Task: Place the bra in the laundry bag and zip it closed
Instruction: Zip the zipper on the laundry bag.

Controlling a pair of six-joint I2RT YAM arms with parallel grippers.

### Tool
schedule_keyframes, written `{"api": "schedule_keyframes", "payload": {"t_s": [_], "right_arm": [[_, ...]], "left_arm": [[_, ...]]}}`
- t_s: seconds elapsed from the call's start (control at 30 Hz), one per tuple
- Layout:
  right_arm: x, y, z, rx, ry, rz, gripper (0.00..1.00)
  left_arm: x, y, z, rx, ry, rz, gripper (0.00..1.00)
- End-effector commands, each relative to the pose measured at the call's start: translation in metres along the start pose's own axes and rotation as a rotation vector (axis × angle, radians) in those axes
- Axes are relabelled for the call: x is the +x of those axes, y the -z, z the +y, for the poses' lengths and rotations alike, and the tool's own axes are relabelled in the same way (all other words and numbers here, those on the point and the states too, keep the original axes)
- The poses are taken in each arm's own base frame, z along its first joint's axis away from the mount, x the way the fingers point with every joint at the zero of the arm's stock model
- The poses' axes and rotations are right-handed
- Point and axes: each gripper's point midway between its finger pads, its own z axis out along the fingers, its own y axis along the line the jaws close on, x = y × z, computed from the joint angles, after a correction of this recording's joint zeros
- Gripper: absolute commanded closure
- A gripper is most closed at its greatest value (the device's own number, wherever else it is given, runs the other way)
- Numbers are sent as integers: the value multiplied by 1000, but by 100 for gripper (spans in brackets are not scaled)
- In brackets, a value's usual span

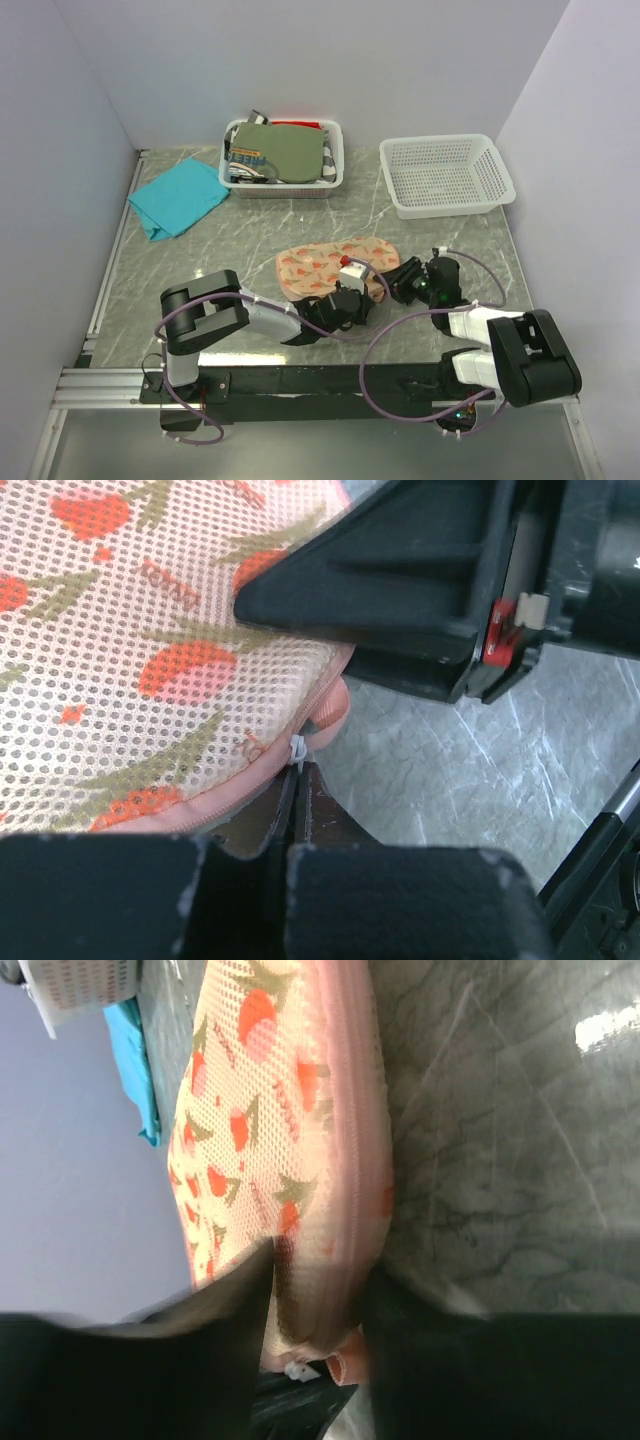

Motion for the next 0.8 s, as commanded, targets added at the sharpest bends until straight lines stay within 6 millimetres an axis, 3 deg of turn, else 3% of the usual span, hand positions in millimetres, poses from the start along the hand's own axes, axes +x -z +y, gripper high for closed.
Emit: {"api": "schedule_keyframes", "payload": {"t_s": [0.0,0.03,0.13,0.53,0.77], "right_arm": [[-13,-6,29,-96,29,-29,73],[-14,-7,28,-89,28,-34,83],[-17,-8,25,-70,36,-38,89],[-34,-16,32,-56,64,-52,92],[-40,-20,34,-50,79,-48,92]], "left_arm": [[0,2,-6,16,-13,-1,99],[1,3,-1,5,-17,1,99],[3,9,9,-26,-24,-2,99],[11,55,68,-184,9,-24,99],[21,71,97,-280,12,-14,99]]}}
